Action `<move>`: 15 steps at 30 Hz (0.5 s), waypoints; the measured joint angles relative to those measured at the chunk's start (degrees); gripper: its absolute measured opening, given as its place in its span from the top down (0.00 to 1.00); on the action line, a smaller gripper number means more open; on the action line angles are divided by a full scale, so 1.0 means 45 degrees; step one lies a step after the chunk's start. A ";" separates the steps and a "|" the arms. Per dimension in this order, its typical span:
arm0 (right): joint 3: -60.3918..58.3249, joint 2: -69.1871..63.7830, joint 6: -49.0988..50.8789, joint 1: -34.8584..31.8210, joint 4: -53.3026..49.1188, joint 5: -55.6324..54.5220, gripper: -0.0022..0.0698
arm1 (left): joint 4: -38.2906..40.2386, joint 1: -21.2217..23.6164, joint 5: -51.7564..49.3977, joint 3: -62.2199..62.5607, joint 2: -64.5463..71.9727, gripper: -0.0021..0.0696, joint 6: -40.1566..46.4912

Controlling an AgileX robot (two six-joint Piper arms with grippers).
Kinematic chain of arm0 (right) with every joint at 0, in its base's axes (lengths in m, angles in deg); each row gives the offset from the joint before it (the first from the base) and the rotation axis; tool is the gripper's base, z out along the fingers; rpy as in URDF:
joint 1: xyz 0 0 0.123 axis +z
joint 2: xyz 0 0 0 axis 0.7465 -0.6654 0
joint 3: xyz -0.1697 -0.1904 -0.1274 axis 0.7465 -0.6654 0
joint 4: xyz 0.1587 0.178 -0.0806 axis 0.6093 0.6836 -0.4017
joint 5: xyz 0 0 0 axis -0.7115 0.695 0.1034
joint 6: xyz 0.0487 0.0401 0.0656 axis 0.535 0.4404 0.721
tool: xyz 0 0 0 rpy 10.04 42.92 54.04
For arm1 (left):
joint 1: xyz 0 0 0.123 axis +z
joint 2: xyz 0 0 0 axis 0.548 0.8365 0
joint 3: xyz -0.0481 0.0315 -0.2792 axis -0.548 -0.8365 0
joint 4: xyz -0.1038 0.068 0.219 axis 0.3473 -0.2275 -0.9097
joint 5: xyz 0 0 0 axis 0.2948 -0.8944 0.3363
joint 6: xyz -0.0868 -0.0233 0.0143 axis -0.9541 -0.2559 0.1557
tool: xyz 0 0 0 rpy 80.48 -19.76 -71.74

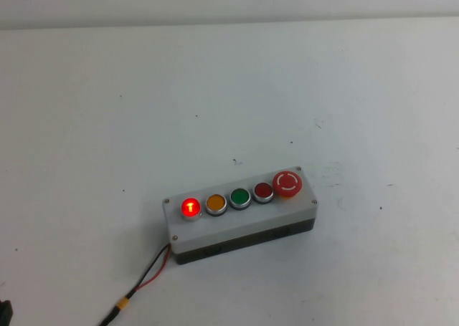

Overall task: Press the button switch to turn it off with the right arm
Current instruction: Press the button to turn off

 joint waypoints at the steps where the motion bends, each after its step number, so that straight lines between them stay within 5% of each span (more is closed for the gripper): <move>1: 0.0451 -0.0488 0.0135 0.0312 -0.0247 0.0091 0.99 | 0.0000 0.0000 0.0000 0.0000 0.0000 0.97 0.0000; 15: 0.5894 -0.7126 0.3219 0.8211 -0.4336 0.0418 0.99 | 0.0000 0.0000 0.0000 0.0000 0.0000 0.97 0.0000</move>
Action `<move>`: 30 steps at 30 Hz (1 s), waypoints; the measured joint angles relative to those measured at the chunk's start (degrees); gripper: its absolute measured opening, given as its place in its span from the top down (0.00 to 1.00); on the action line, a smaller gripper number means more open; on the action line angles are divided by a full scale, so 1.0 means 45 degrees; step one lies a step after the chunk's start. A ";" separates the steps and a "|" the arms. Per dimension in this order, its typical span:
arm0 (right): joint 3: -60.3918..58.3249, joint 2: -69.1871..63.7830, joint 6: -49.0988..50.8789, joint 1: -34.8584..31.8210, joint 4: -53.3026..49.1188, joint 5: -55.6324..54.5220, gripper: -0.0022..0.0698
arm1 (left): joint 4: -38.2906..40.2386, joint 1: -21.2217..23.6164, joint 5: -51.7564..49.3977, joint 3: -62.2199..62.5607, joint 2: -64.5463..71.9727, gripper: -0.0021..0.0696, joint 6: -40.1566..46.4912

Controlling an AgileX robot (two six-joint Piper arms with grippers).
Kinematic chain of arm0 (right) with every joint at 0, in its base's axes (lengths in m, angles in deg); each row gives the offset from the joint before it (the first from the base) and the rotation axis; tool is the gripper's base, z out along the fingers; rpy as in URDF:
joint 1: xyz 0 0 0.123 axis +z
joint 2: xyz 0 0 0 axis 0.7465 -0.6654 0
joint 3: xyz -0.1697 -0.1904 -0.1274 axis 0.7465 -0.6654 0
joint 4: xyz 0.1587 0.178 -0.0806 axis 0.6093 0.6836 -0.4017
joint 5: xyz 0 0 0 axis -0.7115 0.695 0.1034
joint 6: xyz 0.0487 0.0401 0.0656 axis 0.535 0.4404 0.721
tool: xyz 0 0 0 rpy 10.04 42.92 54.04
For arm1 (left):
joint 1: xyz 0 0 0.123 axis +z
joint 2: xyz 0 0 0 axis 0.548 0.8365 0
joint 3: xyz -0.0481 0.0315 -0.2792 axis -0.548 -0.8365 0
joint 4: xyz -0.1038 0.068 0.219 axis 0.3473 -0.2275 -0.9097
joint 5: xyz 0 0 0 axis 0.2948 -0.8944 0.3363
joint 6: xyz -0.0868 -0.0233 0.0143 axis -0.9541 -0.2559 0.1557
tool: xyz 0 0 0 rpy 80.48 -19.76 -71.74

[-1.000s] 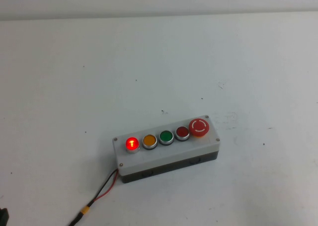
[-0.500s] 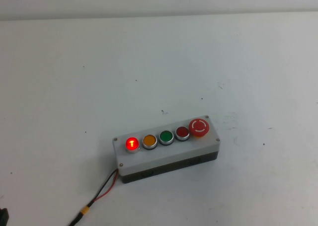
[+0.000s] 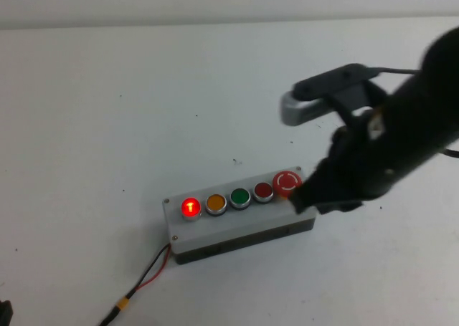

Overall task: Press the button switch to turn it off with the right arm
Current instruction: Press the button to turn off

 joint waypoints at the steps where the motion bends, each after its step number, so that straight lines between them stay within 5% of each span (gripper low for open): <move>1: 0.0562 -0.0556 0.0000 0.0372 -0.0079 0.0082 0.99 | 0.0000 0.0000 0.0000 0.0000 0.0000 0.97 0.0000; 20: 0.9504 -0.8043 -0.1042 0.1916 0.0455 0.1729 0.99 | 0.0000 0.0000 0.0000 0.0000 0.0000 0.97 0.0000; 30: 1.1059 -0.9366 -0.1133 0.2159 0.0296 0.1914 0.99 | 0.0000 0.0000 0.0000 0.0000 0.0000 0.97 0.0000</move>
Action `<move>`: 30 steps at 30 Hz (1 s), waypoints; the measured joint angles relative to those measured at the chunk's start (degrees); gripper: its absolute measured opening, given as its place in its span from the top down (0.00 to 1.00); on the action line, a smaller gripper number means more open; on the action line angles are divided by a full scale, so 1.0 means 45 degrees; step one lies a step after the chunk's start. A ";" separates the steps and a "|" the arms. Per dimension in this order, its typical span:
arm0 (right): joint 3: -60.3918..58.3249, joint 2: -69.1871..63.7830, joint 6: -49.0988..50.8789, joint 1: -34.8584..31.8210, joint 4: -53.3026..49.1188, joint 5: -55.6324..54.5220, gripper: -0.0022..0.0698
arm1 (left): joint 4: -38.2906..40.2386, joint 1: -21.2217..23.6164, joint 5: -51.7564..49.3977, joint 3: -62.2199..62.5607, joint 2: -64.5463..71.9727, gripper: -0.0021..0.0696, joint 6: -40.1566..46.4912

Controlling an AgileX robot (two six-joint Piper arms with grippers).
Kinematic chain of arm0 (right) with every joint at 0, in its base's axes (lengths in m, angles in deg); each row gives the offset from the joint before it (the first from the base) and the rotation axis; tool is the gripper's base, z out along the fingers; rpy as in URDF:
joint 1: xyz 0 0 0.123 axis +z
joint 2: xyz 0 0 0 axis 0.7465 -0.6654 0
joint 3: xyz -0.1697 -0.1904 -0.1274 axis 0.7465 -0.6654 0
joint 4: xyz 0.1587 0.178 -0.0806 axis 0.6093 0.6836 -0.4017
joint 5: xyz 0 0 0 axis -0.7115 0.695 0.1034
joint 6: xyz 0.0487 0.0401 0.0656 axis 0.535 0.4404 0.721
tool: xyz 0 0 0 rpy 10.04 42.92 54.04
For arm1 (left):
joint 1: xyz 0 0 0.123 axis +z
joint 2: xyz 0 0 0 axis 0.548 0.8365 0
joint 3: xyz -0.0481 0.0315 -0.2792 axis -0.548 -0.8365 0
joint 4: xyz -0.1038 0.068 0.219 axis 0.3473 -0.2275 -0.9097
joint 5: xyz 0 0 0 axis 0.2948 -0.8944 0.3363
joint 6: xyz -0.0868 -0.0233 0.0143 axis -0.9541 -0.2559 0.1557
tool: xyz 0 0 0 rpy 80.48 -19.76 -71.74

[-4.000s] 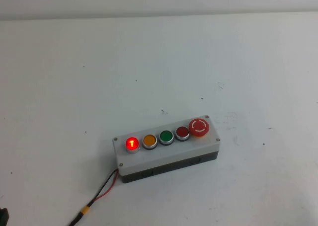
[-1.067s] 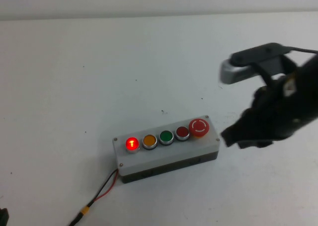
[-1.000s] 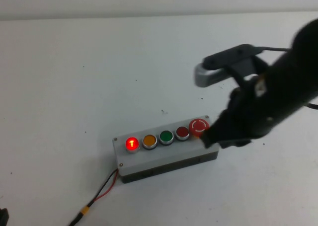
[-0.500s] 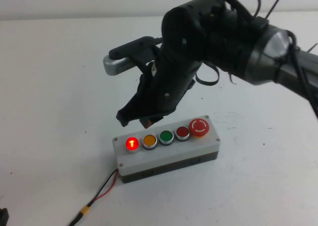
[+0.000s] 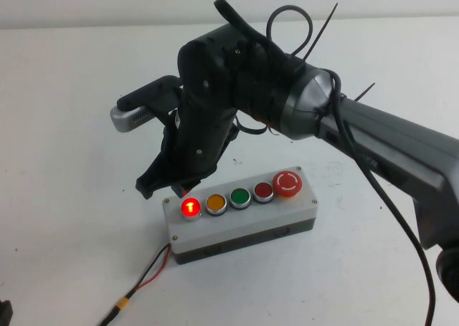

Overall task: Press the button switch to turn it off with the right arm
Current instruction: Press the button to turn off

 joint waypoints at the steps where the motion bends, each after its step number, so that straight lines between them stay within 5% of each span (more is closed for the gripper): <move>1: 0.0000 -0.0010 0.0000 0.0000 0.0000 0.0000 0.99 | 0.0000 0.0000 0.0000 0.0000 0.0000 0.97 0.0000; 14: -0.2062 0.2213 -0.0020 0.0206 -0.0237 0.0081 0.99 | 0.0000 0.0000 0.0000 0.0000 0.0000 0.97 0.0000; 30: -0.2154 0.1201 -0.0108 0.0206 -0.0096 0.0081 0.99 | 0.0000 0.0000 0.0000 0.0000 0.0000 0.97 0.0000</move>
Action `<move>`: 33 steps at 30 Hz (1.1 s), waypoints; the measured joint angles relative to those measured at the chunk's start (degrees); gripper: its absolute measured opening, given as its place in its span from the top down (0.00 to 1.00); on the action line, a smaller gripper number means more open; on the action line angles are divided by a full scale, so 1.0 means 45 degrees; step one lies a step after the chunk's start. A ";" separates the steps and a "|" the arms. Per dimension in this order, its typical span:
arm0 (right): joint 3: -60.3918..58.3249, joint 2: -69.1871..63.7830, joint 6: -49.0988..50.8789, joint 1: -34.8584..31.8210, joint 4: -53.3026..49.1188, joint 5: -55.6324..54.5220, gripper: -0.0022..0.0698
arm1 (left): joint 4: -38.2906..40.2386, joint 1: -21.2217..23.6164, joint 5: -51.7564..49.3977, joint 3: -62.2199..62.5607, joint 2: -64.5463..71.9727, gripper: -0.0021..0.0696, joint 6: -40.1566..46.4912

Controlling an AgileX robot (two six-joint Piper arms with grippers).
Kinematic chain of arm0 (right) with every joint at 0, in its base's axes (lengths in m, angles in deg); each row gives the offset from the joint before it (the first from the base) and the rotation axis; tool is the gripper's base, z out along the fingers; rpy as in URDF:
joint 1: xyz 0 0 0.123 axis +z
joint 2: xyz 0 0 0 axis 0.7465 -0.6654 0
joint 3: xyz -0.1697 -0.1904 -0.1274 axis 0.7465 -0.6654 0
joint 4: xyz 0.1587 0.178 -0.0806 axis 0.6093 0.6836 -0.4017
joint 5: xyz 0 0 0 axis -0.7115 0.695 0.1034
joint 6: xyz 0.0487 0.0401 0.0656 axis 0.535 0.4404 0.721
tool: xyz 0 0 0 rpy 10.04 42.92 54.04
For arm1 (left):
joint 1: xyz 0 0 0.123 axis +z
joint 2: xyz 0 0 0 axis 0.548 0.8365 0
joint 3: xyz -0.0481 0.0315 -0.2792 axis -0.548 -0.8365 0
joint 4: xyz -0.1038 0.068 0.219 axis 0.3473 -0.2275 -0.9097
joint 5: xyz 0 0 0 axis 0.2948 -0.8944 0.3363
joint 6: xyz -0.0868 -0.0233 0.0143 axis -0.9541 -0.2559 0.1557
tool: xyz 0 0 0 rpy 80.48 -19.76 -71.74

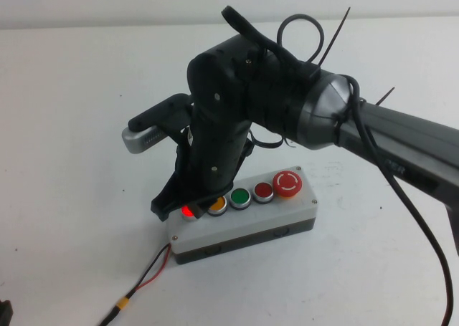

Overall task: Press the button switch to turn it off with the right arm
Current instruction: Press the button to turn off

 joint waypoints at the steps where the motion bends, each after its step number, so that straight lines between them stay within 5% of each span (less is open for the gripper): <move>1: 0.0000 0.0000 0.0000 0.0000 0.0000 0.0000 0.99 | 0.0000 0.0000 0.0000 0.0000 0.0000 0.97 0.0000; 33: 0.0133 -0.0362 -0.0044 0.0000 -0.0234 -0.0296 0.99 | 0.0000 0.0000 0.0000 0.0000 0.0000 0.97 0.0000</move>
